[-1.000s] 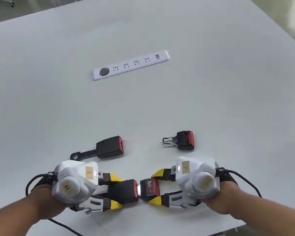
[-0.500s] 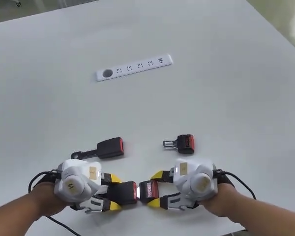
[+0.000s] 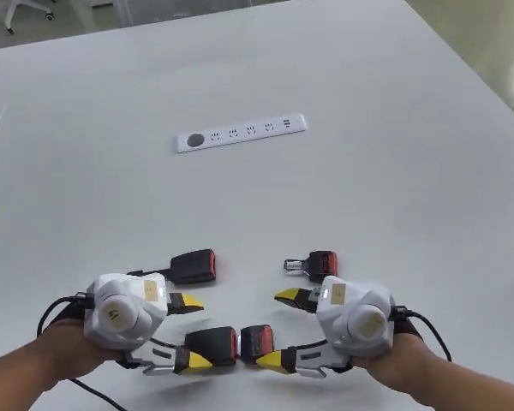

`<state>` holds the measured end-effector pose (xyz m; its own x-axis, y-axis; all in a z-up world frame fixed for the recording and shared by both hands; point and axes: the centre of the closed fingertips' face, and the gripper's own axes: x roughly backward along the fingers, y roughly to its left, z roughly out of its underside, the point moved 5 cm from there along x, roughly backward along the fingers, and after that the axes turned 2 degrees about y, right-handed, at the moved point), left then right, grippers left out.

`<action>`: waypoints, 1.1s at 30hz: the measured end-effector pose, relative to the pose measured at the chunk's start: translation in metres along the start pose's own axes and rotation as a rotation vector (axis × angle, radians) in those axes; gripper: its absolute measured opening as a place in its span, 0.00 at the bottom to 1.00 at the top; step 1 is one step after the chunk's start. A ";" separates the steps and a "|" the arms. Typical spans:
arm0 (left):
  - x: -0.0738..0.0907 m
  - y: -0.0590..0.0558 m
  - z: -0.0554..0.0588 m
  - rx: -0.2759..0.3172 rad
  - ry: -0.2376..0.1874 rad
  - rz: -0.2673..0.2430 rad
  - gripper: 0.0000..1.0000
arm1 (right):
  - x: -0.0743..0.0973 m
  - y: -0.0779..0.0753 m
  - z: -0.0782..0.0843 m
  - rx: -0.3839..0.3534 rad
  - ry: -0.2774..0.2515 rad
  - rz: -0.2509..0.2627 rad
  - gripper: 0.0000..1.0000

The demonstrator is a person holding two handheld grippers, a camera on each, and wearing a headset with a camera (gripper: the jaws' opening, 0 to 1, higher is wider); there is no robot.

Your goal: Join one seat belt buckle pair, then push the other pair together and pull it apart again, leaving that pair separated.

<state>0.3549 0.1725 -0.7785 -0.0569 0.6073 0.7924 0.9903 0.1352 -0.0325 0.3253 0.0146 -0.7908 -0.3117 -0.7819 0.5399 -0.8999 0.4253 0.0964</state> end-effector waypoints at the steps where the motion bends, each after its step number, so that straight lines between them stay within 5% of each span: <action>1: 0.002 0.004 -0.001 0.003 -0.007 -0.006 0.55 | 0.003 -0.004 -0.001 -0.010 -0.007 0.008 0.61; 6: 0.029 0.037 -0.020 0.015 -0.076 -0.062 0.55 | 0.016 -0.025 -0.004 0.008 0.003 0.046 0.70; 12: 0.057 0.078 -0.027 0.010 -0.078 -0.121 0.57 | 0.034 -0.054 -0.012 -0.001 -0.011 0.098 0.78; 16: 0.060 0.088 -0.036 0.008 -0.082 -0.137 0.60 | 0.045 -0.075 -0.014 0.002 -0.007 0.123 0.81; 24: 0.056 0.109 -0.034 -0.050 -0.009 -0.113 0.62 | 0.059 -0.104 -0.006 0.004 0.028 0.135 0.82; 29: 0.036 0.111 -0.017 -0.082 0.081 -0.071 0.62 | 0.057 -0.111 0.012 -0.011 0.080 0.105 0.77; 33: 0.023 0.111 -0.007 -0.074 0.103 -0.050 0.58 | 0.053 -0.116 0.026 -0.019 0.121 0.081 0.74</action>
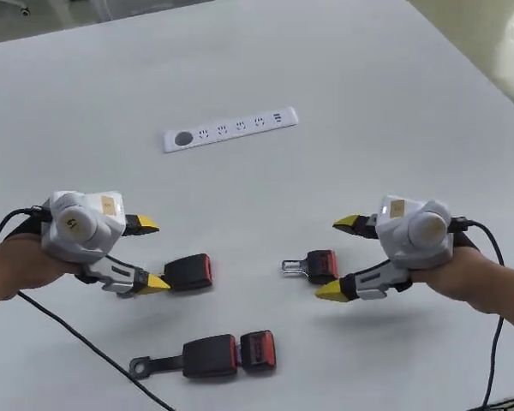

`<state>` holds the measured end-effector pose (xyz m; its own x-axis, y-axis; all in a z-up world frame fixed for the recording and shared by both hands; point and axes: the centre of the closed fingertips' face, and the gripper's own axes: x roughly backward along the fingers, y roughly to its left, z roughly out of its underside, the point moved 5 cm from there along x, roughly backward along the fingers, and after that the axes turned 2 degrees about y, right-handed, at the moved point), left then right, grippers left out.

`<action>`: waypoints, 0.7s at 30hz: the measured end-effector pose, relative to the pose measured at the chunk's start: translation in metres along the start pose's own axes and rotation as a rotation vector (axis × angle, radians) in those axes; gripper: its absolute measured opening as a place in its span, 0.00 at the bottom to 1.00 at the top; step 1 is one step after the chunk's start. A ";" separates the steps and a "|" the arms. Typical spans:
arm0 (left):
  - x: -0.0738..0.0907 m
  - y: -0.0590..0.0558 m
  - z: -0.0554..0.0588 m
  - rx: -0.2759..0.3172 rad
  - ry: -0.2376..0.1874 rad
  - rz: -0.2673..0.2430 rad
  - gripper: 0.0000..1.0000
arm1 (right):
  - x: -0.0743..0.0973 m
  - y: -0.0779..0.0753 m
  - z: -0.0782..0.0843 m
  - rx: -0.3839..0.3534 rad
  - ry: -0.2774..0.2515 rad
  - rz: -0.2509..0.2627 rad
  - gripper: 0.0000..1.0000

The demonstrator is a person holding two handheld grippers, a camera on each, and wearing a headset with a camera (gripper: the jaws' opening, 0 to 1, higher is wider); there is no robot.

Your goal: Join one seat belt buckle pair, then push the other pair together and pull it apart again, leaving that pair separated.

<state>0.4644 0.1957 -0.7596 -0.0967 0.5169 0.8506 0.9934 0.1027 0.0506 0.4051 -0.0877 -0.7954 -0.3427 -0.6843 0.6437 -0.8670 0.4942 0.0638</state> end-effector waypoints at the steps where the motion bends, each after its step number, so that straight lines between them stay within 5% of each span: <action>1: -0.004 0.000 0.002 0.005 0.001 0.005 0.59 | -0.001 -0.001 0.001 0.000 0.005 -0.003 0.73; 12: -0.038 -0.004 0.015 0.007 0.030 0.056 0.55 | -0.014 0.000 0.011 0.007 0.049 -0.088 0.62; 21: -0.047 -0.004 0.015 -0.012 0.035 0.083 0.50 | -0.018 -0.002 0.017 0.044 0.083 -0.111 0.52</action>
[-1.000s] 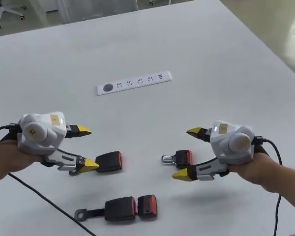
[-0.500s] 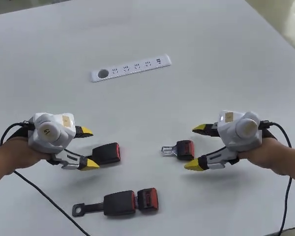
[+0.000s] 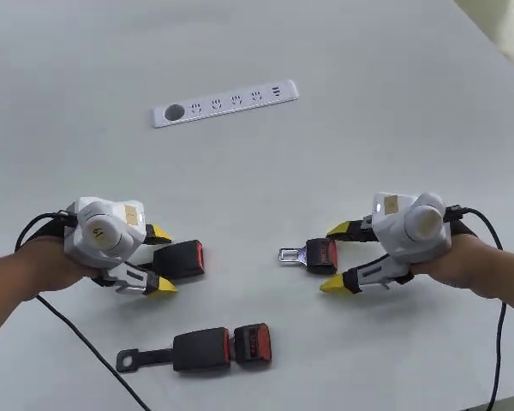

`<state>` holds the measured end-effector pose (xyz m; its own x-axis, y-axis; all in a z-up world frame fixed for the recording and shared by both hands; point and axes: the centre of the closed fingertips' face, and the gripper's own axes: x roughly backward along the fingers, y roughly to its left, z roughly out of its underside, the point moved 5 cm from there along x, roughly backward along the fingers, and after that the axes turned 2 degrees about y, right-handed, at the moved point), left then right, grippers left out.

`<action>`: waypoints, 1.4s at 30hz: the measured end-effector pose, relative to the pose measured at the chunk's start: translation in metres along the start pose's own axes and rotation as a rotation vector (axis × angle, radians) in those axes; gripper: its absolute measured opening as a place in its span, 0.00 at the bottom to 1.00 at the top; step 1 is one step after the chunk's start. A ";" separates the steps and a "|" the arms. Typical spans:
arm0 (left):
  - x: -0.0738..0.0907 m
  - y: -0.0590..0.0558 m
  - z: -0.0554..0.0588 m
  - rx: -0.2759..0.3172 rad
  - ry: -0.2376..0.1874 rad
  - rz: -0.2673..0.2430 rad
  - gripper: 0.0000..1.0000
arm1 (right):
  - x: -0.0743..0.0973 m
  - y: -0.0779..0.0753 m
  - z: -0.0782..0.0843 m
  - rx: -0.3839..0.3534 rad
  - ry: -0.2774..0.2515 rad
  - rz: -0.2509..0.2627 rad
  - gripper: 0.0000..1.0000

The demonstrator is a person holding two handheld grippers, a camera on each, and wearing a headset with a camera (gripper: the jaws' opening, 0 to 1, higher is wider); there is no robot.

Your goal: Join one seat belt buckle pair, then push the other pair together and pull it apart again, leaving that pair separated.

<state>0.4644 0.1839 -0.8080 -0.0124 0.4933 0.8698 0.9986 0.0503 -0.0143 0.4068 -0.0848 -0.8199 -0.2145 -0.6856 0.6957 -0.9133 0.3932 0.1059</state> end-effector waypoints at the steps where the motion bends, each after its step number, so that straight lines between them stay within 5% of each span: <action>1: 0.000 0.001 0.000 0.001 0.000 0.001 0.50 | -0.001 -0.002 -0.001 0.001 -0.002 0.000 0.50; 10: -0.001 0.000 -0.002 -0.038 -0.016 0.023 0.35 | -0.003 -0.008 -0.003 0.029 0.002 0.001 0.36; 26: -0.002 -0.001 -0.004 -0.113 0.025 0.054 0.34 | -0.001 -0.002 -0.009 0.046 -0.066 -0.032 0.34; 42: -0.003 0.000 -0.004 -0.124 0.049 0.066 0.34 | -0.036 0.001 -0.034 0.035 -0.139 -0.057 0.34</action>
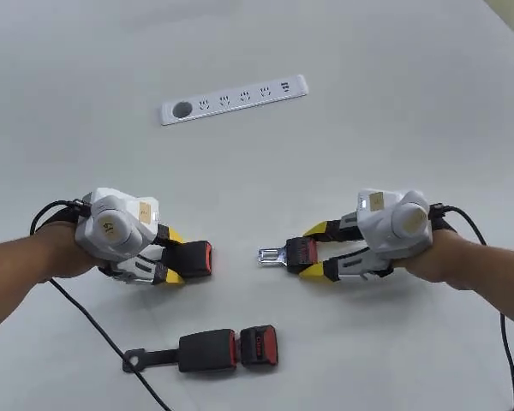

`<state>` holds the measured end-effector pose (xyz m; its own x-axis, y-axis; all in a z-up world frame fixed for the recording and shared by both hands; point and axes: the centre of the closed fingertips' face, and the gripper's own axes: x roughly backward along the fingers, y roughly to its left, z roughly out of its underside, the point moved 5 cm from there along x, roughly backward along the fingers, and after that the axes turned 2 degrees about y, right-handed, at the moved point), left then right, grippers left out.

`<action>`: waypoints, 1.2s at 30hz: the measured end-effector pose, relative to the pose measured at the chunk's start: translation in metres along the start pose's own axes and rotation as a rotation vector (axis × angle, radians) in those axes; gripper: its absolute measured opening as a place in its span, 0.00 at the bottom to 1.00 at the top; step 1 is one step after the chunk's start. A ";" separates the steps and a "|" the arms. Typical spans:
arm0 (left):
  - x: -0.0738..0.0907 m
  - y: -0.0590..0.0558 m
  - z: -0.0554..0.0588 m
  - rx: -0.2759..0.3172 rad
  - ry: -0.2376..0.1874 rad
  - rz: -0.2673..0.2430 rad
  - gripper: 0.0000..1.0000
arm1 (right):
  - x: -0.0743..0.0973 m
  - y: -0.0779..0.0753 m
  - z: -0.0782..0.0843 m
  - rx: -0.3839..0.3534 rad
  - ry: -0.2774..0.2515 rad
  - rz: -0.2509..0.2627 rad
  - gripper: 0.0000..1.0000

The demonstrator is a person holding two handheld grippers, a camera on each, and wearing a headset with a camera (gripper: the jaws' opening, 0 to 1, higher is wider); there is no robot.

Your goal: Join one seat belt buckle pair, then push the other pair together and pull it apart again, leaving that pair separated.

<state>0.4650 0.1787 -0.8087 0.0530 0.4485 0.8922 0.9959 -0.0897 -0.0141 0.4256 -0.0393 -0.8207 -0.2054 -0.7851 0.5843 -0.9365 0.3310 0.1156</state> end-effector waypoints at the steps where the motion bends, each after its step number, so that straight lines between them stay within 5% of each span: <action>1: 0.000 0.000 0.000 -0.001 0.001 0.000 0.34 | -0.002 0.000 -0.001 0.000 -0.002 -0.001 0.34; 20: -0.001 0.000 -0.004 -0.012 0.031 0.010 0.34 | -0.051 0.007 -0.028 0.016 -0.087 -0.001 0.34; 36: -0.002 0.000 -0.006 -0.024 0.063 0.013 0.34 | -0.063 0.013 -0.038 0.026 -0.061 -0.005 0.34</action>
<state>0.4643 0.1725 -0.8076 0.0609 0.3905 0.9186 0.9930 -0.1174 -0.0159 0.4369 0.0350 -0.8254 -0.2168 -0.8173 0.5339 -0.9446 0.3137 0.0966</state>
